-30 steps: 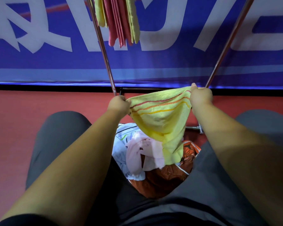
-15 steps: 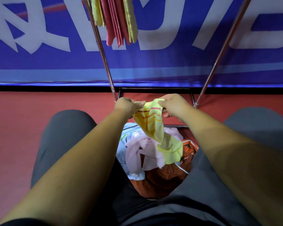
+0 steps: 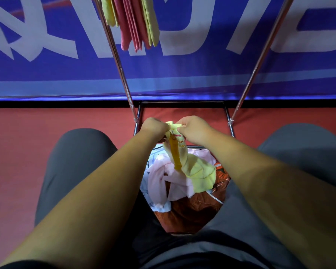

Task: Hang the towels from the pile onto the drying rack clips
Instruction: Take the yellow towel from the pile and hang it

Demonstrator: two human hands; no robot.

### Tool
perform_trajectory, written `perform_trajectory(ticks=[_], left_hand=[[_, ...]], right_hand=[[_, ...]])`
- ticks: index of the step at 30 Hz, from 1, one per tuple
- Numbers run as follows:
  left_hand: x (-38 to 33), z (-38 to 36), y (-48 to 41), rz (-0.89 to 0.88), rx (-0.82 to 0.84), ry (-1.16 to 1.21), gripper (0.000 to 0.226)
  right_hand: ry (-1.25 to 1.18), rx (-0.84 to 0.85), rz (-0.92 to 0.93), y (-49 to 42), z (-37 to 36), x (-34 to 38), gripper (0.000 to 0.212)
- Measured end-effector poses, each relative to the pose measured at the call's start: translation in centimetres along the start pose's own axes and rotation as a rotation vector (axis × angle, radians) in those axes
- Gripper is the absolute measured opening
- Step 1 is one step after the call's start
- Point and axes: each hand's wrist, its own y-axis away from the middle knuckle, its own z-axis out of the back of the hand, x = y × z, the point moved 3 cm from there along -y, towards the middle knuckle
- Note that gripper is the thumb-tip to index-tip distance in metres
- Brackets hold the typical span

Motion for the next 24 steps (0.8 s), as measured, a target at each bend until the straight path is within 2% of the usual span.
perform_trajectory(ticks=[5,9,13,15,20,24], left_hand=[[-0.2,-0.9,-0.2,0.016,0.035,0.008,0.014],[-0.2,-1.3,0.0,0.005,0.064,0.055,0.019],[-0.5,-1.6,0.2,0.006,0.153,0.108,0.038],[-0.5,-1.6,0.3,0.005,0.164,0.159,0.043],[-0.2,-1.7,0.1,0.016,0.177,0.194,0.044],[-0.5,-1.8,0.4,0.011,0.185,0.222,0.031]], right_hand=[[0.089,0.02,0.021,0.2,-0.6,0.1,0.017],[0.131,0.013,0.048,0.6,-0.9,0.3,0.029],[0.161,0.01,0.071,1.0,-0.8,0.1,0.018],[0.166,-0.033,0.069,0.8,-0.7,-0.1,0.021],[0.131,-0.136,-0.01,0.3,-0.5,-0.2,0.027],[0.157,-0.094,0.001,0.5,-0.8,-0.4,0.026]])
